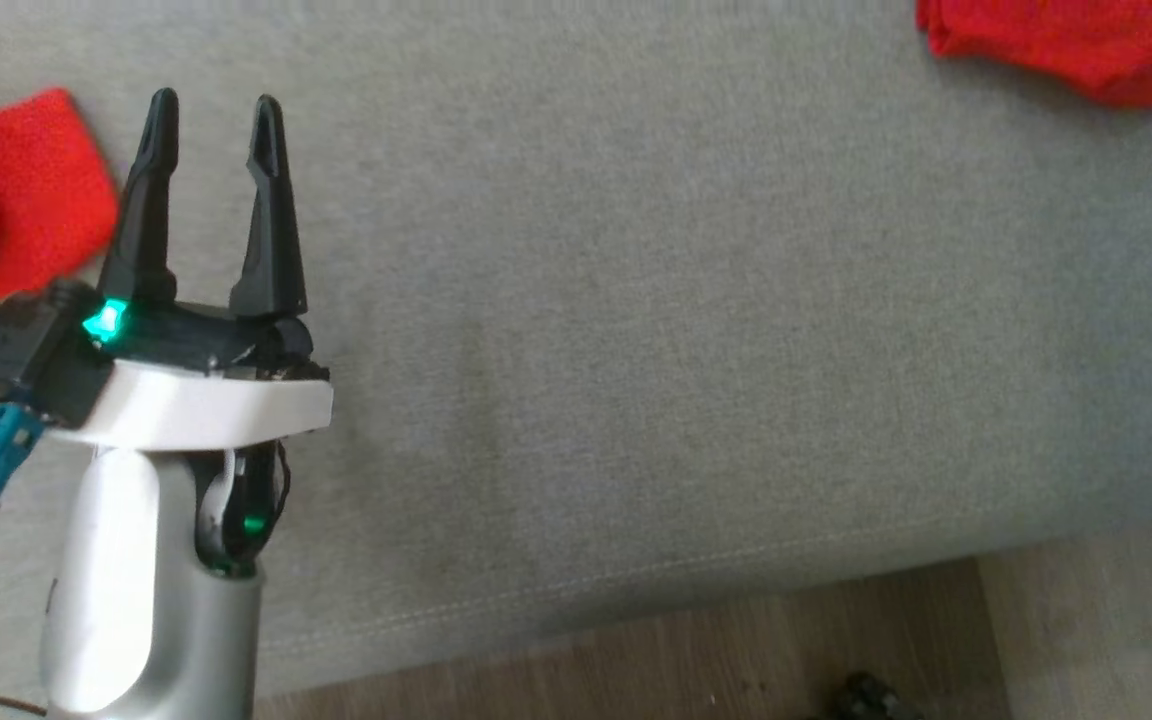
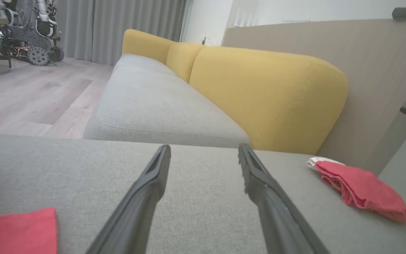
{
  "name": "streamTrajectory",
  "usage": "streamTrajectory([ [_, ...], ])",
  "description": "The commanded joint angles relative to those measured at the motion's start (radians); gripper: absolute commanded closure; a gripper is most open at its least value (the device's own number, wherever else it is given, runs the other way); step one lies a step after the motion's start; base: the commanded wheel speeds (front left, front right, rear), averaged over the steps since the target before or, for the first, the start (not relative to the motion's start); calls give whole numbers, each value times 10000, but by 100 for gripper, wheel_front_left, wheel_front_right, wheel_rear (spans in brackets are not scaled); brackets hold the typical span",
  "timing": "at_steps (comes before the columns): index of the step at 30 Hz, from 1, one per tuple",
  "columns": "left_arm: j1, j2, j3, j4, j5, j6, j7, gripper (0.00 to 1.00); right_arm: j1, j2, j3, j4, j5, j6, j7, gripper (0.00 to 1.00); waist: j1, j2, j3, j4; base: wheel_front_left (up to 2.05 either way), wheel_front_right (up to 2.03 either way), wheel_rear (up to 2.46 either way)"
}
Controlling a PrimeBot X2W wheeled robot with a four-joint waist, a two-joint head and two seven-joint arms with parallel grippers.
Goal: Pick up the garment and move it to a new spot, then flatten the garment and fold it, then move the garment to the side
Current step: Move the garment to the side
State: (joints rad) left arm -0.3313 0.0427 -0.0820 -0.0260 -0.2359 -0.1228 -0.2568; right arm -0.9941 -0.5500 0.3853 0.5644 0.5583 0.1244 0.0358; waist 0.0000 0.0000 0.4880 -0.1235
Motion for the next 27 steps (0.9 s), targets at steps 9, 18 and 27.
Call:
streamTrajectory([
  [9,500,78,-151,-261,-526,514,-49,0,1805,1456,-728,-1683,-67,63,-603,0,0,0,-1651,879,0,0,0],
  [18,1295,77,-576,-96,-626,813,-49,0,4157,2902,-1346,-2349,-1680,63,-2015,0,0,0,-2581,1276,0,0,0],
  [27,2117,76,-893,141,-795,1111,-49,0,6503,4404,-2253,-3003,-3215,63,-2743,0,0,0,-3327,1418,0,0,0],
])
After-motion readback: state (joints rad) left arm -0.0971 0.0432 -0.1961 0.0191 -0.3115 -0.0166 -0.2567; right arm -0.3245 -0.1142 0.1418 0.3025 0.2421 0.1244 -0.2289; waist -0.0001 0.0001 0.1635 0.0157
